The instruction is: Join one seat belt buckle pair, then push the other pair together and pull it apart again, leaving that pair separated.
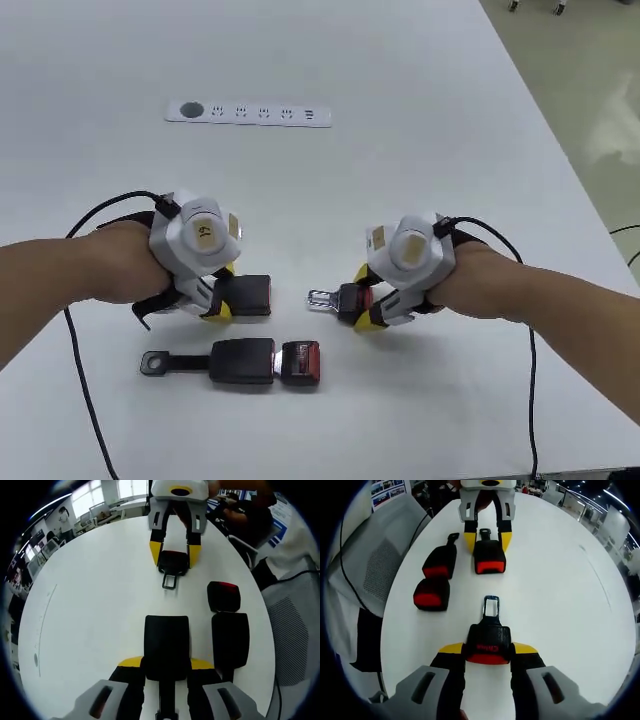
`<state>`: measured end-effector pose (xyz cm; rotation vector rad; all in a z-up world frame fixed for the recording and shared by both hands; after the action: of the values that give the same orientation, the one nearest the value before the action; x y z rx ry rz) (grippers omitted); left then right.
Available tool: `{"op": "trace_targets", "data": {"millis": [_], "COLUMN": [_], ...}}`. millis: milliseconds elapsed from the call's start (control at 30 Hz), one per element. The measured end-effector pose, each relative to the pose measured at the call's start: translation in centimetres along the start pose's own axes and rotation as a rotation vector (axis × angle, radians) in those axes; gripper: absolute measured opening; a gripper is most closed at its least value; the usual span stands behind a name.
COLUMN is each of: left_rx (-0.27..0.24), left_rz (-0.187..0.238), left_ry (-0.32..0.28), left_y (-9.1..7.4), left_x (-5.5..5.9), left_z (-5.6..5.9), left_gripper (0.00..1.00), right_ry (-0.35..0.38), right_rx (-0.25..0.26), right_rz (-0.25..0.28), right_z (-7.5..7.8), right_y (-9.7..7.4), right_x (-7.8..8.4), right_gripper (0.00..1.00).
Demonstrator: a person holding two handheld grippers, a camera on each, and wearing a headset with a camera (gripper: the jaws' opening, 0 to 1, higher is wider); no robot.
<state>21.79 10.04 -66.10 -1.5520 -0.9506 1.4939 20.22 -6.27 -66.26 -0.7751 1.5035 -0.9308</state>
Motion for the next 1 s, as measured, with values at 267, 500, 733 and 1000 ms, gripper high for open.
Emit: {"op": "trace_targets", "data": {"millis": [267, 500, 733, 1000], "left_rx": [0.001, 0.001, 0.002, 0.006], "left_rz": [0.004, 0.005, 0.008, -0.008], "left_ry": [0.0, 0.0, -0.001, 0.018], "left_y": [0.0, 0.1, 0.2, 0.4], "left_x": [-0.1, -0.1, 0.1, 0.3], "left_z": [0.1, 0.1, -0.1, -0.2], "left_gripper": [0.33, 0.33, 0.33, 0.33], "right_ry": [-0.02, -0.035, -0.05, -0.074], "right_rx": [-0.001, 0.006, 0.005, -0.009], "right_rz": [0.02, 0.01, 0.005, 0.002], "right_z": [-0.5, -0.2, -0.1, -0.1], "right_y": [1.3, 1.8, 2.0, 2.5], "right_x": [-3.1, -3.8, -4.3, -5.2], "right_gripper": [0.33, 0.33, 0.33, 0.33]}}
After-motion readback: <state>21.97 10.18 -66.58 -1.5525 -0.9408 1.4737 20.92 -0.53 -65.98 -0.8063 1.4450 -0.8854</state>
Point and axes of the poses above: the centre of the closed fingertips' face, and the gripper's own axes: y roughly forward along the fingers, z roughly to its right, x roughly out of its underside, the point moved 3 cm from there along -y, roughly backward along the fingers, and after that the axes turned 5 degrees about y, right-handed, at the moved point
